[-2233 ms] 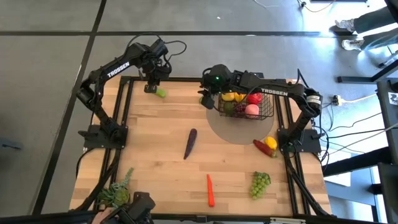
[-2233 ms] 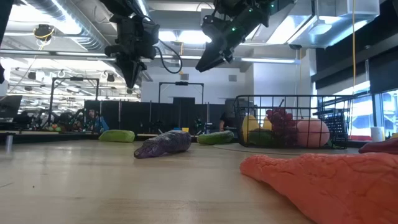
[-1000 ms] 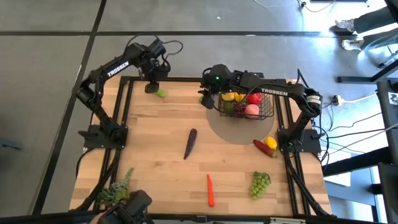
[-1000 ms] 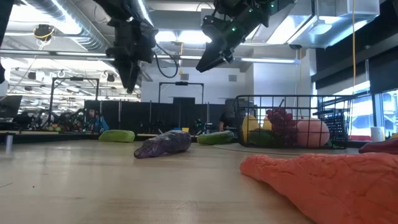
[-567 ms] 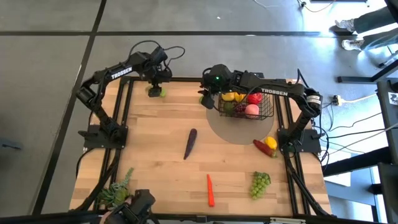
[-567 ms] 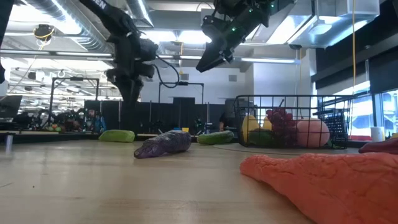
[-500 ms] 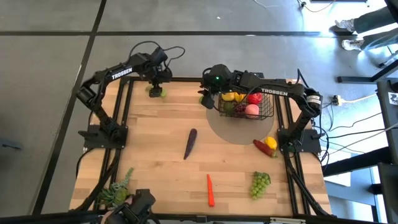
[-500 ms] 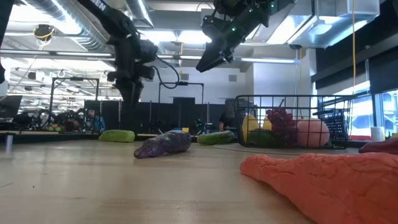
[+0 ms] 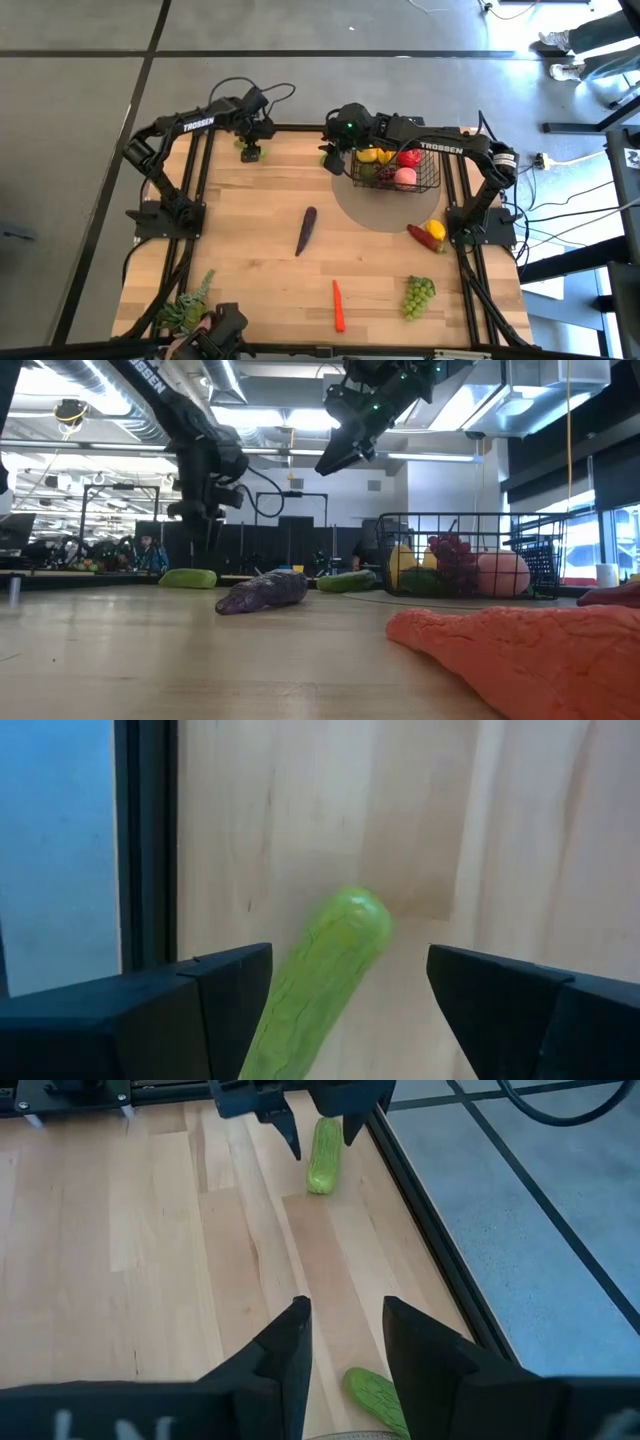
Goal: Build produce basket
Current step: Put the left green cucumber into the black wire basket
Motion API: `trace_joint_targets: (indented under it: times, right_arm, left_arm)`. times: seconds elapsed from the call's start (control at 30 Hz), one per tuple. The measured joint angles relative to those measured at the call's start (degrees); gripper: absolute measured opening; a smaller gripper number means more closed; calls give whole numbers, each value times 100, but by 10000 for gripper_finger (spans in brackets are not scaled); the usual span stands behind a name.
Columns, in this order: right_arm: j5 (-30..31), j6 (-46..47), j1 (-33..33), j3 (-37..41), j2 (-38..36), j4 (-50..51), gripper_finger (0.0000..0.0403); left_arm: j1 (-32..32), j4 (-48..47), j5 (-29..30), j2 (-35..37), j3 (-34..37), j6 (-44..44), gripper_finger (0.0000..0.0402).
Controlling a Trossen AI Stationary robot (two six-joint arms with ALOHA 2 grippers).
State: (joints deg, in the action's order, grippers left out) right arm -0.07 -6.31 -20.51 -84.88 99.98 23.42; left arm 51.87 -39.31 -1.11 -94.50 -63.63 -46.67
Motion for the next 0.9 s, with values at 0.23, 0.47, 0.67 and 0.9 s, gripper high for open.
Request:
trace_joint_targets:
  times: [0.23,0.47,0.67,0.9]
  right_arm:
    - [-1,-2,0,0,0,0,119]
    - [0,-1,1,0,0,0,119]
    - [-1,-1,1,0,0,0,119]
    - [-1,-1,1,0,0,0,119]
  left_arm:
    - [122,309,13,0,183,-178,258]
    - [326,447,27,-2,438,-369,258]
    - [432,947,1,-2,535,-678,258]
    - [449,896,-194,-147,540,-493,258]
